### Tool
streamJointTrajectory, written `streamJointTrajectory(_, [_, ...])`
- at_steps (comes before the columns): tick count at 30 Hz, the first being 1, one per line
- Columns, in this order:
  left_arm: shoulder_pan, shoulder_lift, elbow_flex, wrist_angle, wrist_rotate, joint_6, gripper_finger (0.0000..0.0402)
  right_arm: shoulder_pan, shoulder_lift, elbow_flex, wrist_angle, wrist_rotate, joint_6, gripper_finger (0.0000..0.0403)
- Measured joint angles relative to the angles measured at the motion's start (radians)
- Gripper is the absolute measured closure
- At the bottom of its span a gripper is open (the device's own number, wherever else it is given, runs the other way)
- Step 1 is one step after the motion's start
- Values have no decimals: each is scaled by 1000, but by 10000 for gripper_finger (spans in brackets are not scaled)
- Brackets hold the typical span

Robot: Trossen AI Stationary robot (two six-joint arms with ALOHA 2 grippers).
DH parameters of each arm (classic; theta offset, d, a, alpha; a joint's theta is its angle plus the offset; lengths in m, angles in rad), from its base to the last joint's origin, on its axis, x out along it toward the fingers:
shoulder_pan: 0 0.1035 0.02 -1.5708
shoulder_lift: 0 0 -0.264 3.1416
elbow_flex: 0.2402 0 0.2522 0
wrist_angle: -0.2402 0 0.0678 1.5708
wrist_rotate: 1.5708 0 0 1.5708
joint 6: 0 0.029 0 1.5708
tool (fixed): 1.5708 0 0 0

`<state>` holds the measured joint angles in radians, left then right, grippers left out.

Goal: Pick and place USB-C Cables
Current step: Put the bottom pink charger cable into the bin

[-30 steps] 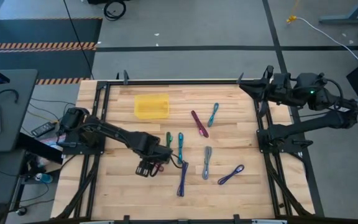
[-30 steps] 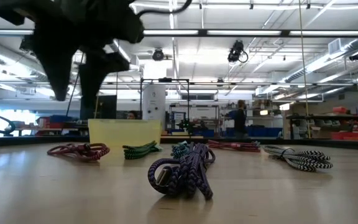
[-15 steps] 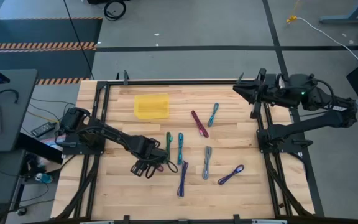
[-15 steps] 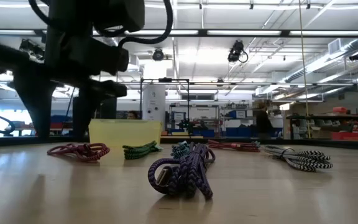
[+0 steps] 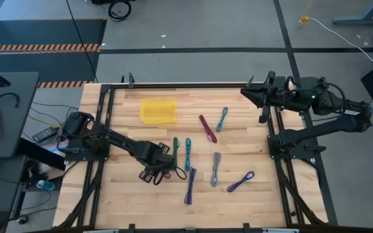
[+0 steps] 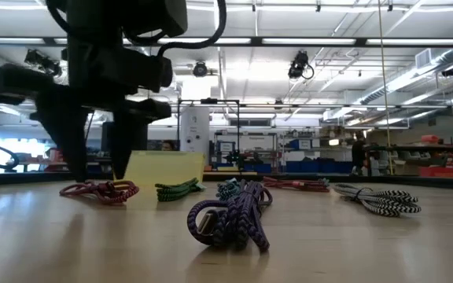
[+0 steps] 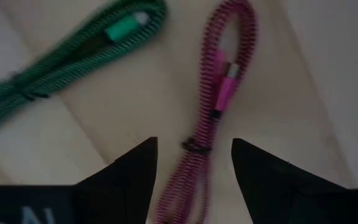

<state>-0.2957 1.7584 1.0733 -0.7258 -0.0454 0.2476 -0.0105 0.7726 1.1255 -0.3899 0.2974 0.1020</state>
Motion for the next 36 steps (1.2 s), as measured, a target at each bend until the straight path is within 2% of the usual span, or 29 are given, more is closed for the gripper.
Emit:
streamJointTrajectory(19, [3,0,-76,142,6,-1,196,0,0,0,-1,0,0,364])
streamJointTrajectory(24, [15,-5,-111,165,17,-97,208,0,0,0,-1,0,0,364])
streamJointTrajectory(29, [37,-5,-121,166,57,-210,264,0,0,0,-1,0,0,364])
streamJointTrajectory(34, [62,-5,-120,172,75,-270,374,0,0,0,7,0,0,364])
streamJointTrajectory(36, [78,-2,-107,165,96,-293,382,0,0,0,8,0,0,364])
